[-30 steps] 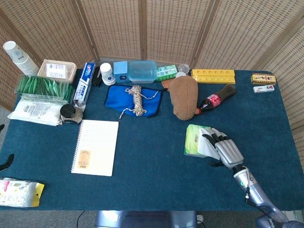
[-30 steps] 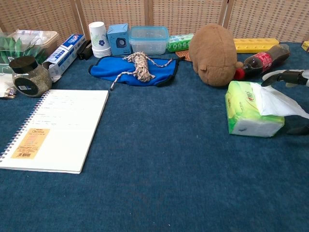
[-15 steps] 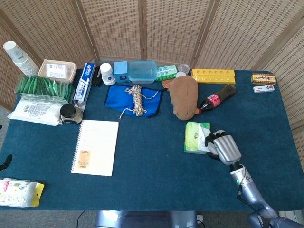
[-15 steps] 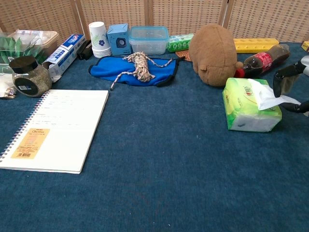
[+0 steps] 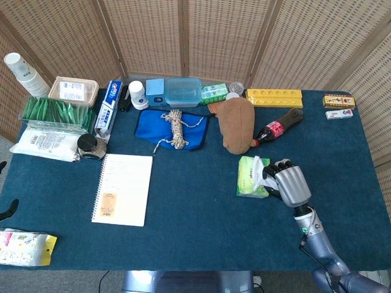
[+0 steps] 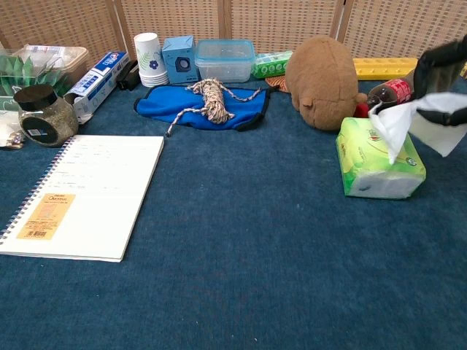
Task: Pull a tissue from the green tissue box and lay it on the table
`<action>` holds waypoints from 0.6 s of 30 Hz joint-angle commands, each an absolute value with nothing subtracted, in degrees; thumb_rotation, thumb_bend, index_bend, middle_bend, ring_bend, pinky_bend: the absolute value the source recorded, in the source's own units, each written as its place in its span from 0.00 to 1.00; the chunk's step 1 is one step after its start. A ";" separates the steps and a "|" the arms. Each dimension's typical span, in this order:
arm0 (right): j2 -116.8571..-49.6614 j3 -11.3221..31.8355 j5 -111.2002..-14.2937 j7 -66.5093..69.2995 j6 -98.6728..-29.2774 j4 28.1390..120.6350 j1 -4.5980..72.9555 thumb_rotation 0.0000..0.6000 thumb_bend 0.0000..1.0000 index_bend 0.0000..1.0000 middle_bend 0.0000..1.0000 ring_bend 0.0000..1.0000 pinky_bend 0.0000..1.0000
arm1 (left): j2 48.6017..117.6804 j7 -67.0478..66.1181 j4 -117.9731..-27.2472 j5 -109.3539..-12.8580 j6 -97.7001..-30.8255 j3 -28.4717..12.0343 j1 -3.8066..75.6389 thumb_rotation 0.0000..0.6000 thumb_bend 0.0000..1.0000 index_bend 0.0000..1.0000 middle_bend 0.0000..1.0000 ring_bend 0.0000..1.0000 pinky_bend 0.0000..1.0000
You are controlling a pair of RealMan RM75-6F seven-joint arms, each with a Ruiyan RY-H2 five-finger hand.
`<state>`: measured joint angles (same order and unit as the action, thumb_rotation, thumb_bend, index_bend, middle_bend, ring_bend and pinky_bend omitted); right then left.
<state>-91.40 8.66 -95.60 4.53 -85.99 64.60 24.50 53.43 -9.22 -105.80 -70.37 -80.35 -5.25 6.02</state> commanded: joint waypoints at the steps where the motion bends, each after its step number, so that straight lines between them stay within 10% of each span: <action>1: -94.32 15.46 -100.01 5.82 -99.31 62.25 27.65 1.00 0.43 0.74 0.66 0.58 0.50 | 53.49 -9.28 -105.68 -70.27 -80.18 -5.18 6.06 1.00 0.30 0.00 0.00 0.00 0.00; 9: -89.53 19.10 -98.97 3.49 -100.21 70.05 29.55 1.00 0.43 0.74 0.66 0.58 0.50 | 53.66 -9.58 -105.54 -70.00 -79.78 -5.12 6.24 1.00 0.30 0.00 0.00 0.00 0.00; 18: -89.04 10.10 -103.62 -0.42 -97.30 78.16 27.33 1.00 0.43 0.74 0.66 0.58 0.50 | 53.95 -10.21 -105.74 -69.81 -79.51 -5.06 6.48 1.00 0.30 0.00 0.00 0.00 0.00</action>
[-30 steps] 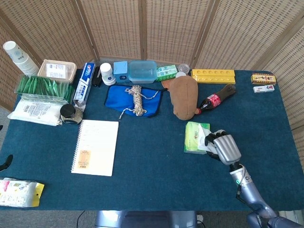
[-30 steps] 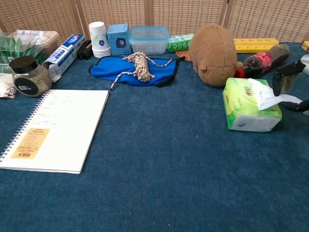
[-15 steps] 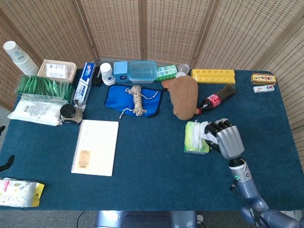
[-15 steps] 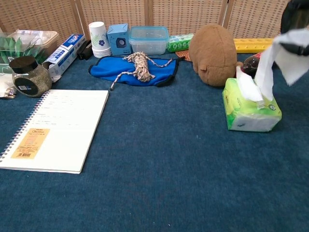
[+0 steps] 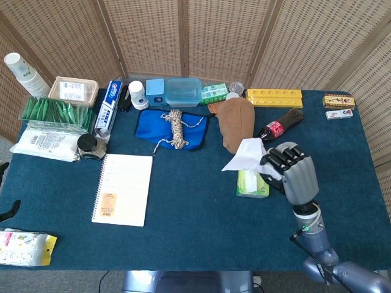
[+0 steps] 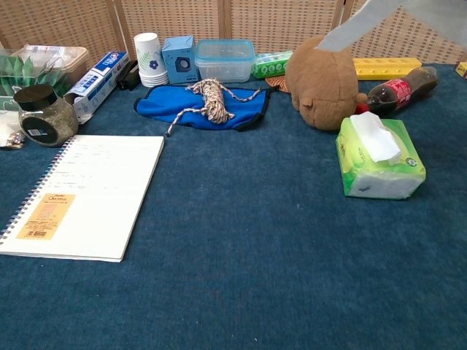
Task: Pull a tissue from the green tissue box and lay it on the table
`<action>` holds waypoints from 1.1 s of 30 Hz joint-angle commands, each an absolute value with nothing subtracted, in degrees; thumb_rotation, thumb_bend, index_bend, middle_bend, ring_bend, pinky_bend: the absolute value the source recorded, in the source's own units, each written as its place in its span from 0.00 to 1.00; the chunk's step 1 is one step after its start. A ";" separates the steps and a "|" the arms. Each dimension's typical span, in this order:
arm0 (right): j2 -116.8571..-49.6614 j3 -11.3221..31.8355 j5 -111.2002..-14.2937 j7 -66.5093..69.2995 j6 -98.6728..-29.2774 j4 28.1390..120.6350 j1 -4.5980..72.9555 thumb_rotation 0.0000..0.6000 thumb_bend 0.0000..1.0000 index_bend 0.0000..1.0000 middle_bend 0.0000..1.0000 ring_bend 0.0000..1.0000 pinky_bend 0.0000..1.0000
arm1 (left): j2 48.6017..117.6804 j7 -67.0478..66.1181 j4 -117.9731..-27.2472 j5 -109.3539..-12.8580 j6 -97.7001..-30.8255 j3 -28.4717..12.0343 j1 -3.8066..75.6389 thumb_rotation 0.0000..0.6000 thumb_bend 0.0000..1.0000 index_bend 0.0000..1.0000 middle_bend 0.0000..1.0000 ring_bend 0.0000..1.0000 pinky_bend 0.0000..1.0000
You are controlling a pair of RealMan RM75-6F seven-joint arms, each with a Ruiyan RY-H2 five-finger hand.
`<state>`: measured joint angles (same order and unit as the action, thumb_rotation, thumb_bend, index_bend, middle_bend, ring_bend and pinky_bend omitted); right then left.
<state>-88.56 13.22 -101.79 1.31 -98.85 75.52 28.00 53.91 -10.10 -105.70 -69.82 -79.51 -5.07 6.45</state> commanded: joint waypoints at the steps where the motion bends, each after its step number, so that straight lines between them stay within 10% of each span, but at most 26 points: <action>1: -89.46 9.42 -103.81 -0.63 -96.77 78.57 27.31 1.00 0.43 0.74 0.66 0.58 0.50 | 53.98 -10.29 -105.79 -69.83 -79.52 -5.05 6.50 1.00 0.30 0.00 0.00 0.00 0.00; 19: -105.69 1.70 -107.46 -5.32 -88.47 72.87 29.39 1.00 0.43 0.75 0.67 0.58 0.50 | 53.18 -8.29 -105.15 -69.12 -78.83 -5.28 6.50 1.00 0.30 0.00 0.00 0.00 0.00; 29: -103.13 -4.03 -108.12 -0.43 -90.20 63.91 25.90 1.00 0.47 0.74 0.66 0.57 0.47 | 52.56 -7.22 -105.35 -68.71 -78.43 -5.41 6.48 1.00 0.30 0.00 0.00 0.00 0.00; 33: -100.64 -6.69 -109.39 2.26 -90.13 62.30 25.41 1.00 0.42 0.49 0.57 0.47 0.41 | 52.80 -7.78 -105.48 -68.48 -78.24 -5.34 6.61 1.00 0.30 0.00 0.00 0.00 0.00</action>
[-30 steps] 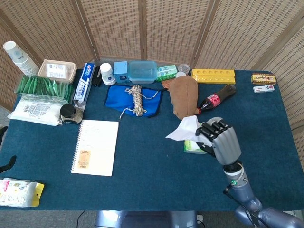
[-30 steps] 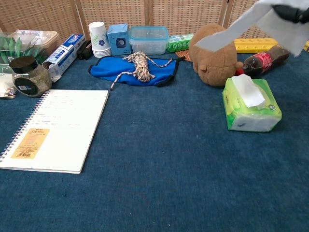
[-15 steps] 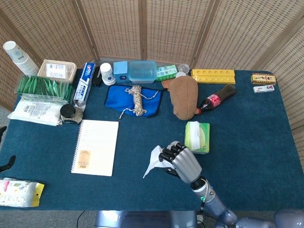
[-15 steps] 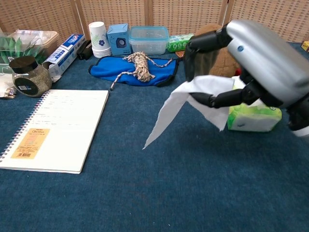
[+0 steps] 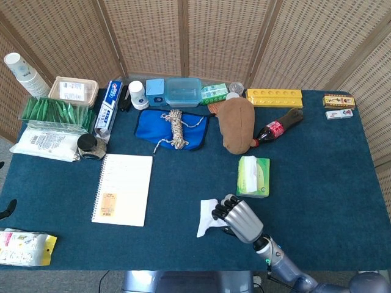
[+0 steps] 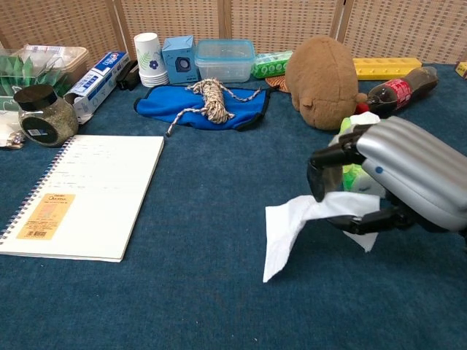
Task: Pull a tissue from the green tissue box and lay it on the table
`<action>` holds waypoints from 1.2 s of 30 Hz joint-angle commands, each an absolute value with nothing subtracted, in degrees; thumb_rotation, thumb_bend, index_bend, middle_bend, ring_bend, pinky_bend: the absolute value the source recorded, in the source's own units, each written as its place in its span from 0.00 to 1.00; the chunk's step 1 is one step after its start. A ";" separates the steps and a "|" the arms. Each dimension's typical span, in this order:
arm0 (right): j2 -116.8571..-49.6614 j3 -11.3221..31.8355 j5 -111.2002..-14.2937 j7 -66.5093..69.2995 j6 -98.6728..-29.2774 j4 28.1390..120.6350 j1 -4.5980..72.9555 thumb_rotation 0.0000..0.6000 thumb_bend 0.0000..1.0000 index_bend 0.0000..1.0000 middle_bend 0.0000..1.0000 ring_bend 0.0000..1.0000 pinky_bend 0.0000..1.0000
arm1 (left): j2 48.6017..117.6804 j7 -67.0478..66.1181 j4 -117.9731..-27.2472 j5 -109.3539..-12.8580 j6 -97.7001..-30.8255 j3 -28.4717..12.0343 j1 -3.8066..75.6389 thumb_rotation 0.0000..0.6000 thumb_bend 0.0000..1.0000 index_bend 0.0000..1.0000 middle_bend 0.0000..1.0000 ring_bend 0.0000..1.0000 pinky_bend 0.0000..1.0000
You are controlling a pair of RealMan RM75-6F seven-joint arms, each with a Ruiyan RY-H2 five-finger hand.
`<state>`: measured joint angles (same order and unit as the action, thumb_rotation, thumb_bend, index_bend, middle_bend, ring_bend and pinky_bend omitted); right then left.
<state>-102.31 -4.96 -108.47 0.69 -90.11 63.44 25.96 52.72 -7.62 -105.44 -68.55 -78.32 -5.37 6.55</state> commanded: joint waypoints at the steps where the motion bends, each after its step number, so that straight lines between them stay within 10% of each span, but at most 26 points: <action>1: -99.79 -7.49 -109.85 2.51 -89.75 62.13 25.44 1.00 0.40 0.40 0.53 0.44 0.39 | 52.89 -7.97 -105.49 -68.45 -78.19 -5.32 6.67 1.00 0.30 0.00 0.00 0.00 0.00; 4: -97.36 -9.03 -111.06 1.79 -89.40 62.98 25.36 0.95 0.30 0.15 0.40 0.32 0.33 | 53.13 -8.57 -105.56 -68.43 -78.03 -5.17 6.79 1.00 0.30 0.00 0.00 0.00 0.00; 10: -92.27 -10.64 -112.49 -1.29 -88.35 67.24 25.42 0.60 0.21 0.04 0.11 0.09 0.24 | 53.43 -9.29 -105.70 -68.46 -78.14 -5.04 6.87 1.00 0.30 0.00 0.00 0.00 0.00; 36: -78.89 -3.76 -104.99 8.01 -97.75 49.53 21.60 0.59 0.24 0.10 0.09 0.08 0.26 | 53.11 -9.35 -106.27 -68.41 -77.54 -4.52 6.91 1.00 0.30 0.00 0.00 0.00 0.00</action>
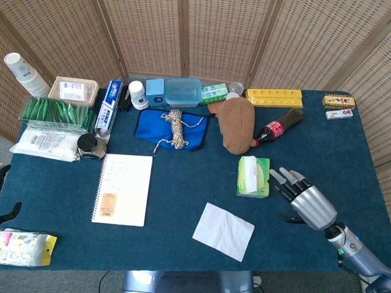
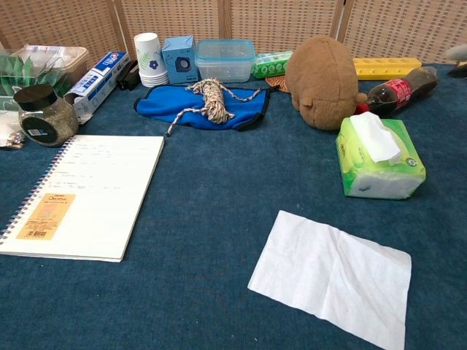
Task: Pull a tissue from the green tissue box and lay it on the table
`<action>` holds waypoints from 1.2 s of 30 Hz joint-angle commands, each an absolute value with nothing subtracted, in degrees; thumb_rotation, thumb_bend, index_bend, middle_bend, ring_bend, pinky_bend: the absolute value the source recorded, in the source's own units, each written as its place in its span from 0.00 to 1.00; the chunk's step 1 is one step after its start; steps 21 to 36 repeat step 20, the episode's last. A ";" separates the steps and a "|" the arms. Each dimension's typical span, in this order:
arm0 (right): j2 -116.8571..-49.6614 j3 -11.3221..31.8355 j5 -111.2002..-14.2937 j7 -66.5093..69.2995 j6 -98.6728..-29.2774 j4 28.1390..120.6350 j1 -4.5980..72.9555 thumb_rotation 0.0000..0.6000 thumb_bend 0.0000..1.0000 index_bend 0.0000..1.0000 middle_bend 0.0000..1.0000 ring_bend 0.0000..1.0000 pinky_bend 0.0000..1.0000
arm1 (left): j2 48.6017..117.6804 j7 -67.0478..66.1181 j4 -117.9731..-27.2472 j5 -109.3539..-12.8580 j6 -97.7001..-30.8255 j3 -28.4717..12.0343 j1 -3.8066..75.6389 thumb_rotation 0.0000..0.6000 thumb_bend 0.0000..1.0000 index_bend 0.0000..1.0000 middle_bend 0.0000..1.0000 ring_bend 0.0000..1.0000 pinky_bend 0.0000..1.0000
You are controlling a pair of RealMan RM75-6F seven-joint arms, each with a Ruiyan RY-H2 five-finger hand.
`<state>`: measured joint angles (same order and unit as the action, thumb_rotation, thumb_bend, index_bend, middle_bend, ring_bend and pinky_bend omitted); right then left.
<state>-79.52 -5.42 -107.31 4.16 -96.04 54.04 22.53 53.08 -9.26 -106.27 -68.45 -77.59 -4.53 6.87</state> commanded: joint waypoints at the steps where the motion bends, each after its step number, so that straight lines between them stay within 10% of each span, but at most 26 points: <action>1: -78.98 -3.37 -104.26 9.34 -98.07 48.09 21.27 0.59 0.23 0.10 0.09 0.08 0.26 | 53.16 -9.47 -106.30 -68.39 -77.50 -4.51 6.95 1.00 0.30 0.00 0.00 0.00 0.00; 9: -80.80 0.17 -95.11 19.03 -96.83 46.98 16.40 0.57 0.18 0.09 0.04 0.01 0.20 | 53.46 -10.41 -106.73 -68.70 -77.79 -4.28 6.98 1.00 0.30 0.00 0.00 0.00 0.00; 20: -70.29 0.91 -83.64 7.73 -88.70 77.31 9.59 0.37 0.03 0.06 0.00 0.00 0.12 | 53.53 -12.17 -107.92 -71.20 -79.62 -3.20 6.23 1.00 0.30 0.00 0.00 0.00 0.00; 36: -70.29 0.91 -83.64 7.73 -88.70 77.31 9.59 0.37 0.03 0.06 0.00 0.00 0.12 | 53.53 -12.17 -107.92 -71.20 -79.62 -3.20 6.23 1.00 0.30 0.00 0.00 0.00 0.00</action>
